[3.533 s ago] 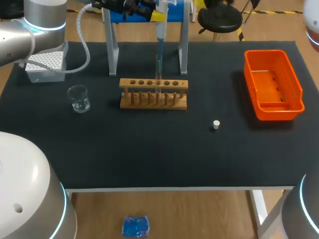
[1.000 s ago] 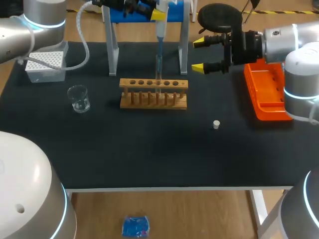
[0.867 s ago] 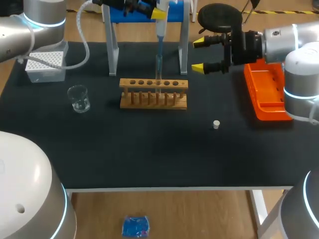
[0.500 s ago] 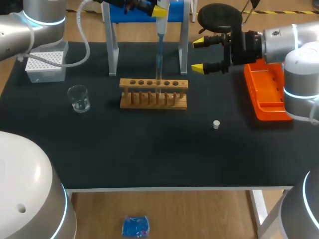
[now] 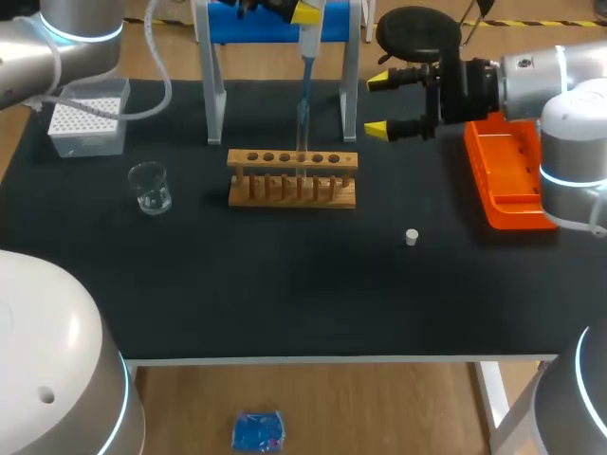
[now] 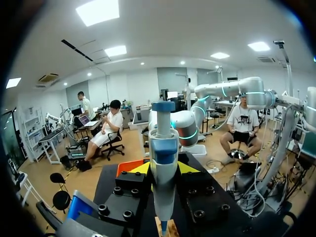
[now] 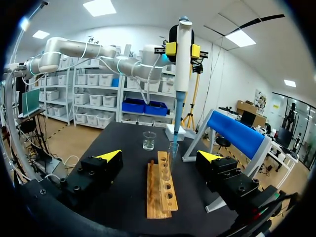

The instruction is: Invert the test tube, pick up the pipette, mount the tip to pipette, aspirate from beaker and dispense into the tube, eject the tip, return the pipette, and cap with the stopper.

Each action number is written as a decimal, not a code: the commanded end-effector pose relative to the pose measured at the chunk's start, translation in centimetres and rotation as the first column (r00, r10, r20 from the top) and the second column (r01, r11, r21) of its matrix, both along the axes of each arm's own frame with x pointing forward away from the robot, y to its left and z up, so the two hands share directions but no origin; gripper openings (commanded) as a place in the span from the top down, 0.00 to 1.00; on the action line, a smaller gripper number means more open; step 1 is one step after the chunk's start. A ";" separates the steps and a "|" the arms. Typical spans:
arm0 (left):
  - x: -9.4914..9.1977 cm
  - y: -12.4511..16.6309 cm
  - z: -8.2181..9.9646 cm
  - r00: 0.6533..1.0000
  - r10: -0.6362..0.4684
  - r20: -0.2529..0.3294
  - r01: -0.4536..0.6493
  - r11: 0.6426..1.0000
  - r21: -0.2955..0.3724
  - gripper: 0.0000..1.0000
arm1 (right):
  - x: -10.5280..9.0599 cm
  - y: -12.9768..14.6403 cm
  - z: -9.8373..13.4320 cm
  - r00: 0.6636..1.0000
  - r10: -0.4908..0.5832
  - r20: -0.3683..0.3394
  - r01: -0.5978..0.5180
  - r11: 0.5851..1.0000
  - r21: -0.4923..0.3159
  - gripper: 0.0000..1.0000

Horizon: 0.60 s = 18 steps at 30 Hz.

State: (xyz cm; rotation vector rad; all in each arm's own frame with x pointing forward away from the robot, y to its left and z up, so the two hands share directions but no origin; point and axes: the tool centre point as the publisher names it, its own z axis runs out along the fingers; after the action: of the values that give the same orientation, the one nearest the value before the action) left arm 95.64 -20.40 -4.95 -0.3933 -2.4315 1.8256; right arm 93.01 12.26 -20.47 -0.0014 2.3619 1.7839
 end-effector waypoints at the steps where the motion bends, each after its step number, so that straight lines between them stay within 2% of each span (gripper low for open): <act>1: -0.5 0.0 0.4 1.000 0.011 0.000 -0.011 1.000 0.010 1.00 | 0.0 0.0 -0.1 1.000 -0.001 0.001 0.001 1.000 0.001 0.00; 18: -1.1 -0.6 1.8 1.000 0.026 0.017 -0.027 0.999 0.025 1.00 | 0.0 0.0 -0.1 1.000 -0.001 0.001 0.001 1.000 0.001 0.00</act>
State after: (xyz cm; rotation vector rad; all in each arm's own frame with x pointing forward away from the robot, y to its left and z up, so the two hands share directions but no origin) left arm 94.67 -20.95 -3.57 -0.3798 -2.4699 1.8164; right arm 93.01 12.25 -20.48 -0.0010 2.3615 1.7845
